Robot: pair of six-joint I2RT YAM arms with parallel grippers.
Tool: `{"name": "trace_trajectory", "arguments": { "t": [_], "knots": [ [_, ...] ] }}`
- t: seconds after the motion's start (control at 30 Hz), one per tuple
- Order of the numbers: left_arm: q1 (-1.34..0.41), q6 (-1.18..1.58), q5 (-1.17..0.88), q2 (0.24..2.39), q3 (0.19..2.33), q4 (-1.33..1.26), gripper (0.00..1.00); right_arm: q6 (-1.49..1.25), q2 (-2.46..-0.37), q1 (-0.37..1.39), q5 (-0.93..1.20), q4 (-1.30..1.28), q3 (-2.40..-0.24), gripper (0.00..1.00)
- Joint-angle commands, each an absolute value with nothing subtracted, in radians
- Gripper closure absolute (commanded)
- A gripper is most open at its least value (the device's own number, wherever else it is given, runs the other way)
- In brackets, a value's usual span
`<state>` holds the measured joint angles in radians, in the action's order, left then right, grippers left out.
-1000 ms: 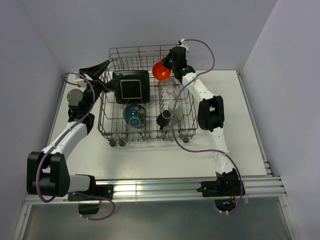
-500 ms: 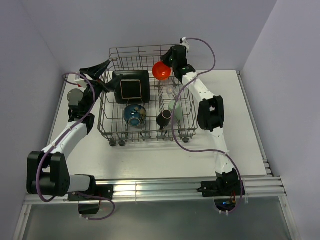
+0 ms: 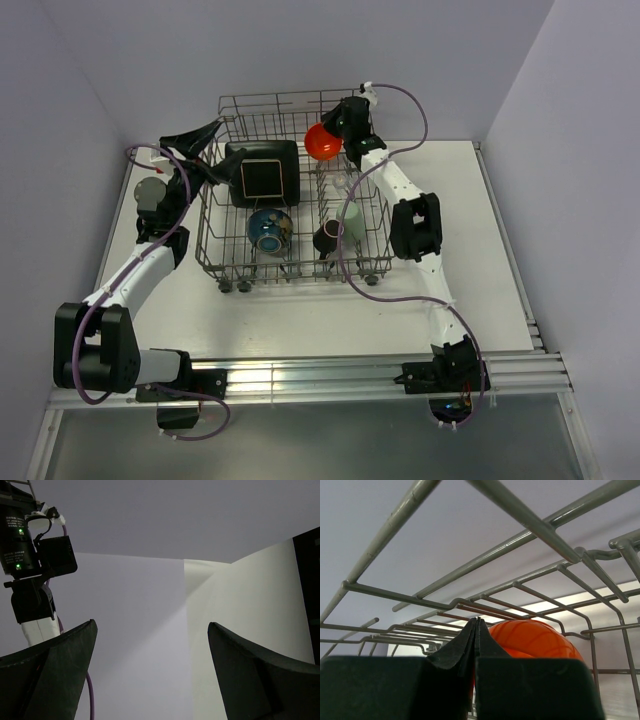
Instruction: Load the mixed dishes into the dish rack
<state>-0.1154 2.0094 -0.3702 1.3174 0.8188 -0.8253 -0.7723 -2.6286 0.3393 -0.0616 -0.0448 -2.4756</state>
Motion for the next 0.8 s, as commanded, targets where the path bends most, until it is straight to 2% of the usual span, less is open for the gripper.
{"name": "trace_trajectory", "arguments": {
  "t": [0.0, 0.23, 0.63, 0.77],
  "knots": [
    [-0.118, 2.542, -0.391, 1.313, 0.861, -0.857, 0.01, -0.759, -2.645, 0.333, -0.075, -0.075, -2.503, 1.0],
    [-0.12, 2.545, -0.39, 1.324, 0.868, -0.868, 0.01, -0.73, -2.519, 0.342, -0.084, -0.101, -2.338, 1.0],
    [-0.136, 2.556, -0.385, 1.324, 0.881, -0.885, 0.01, -0.667, -2.444, 0.354, -0.043, -0.322, -2.331, 1.0],
    [-0.147, 2.554, -0.385, 1.318, 0.879, -0.888, 0.01, -0.632, -2.389, 0.357, -0.028, -0.276, -2.277, 1.0]
  ]
}}
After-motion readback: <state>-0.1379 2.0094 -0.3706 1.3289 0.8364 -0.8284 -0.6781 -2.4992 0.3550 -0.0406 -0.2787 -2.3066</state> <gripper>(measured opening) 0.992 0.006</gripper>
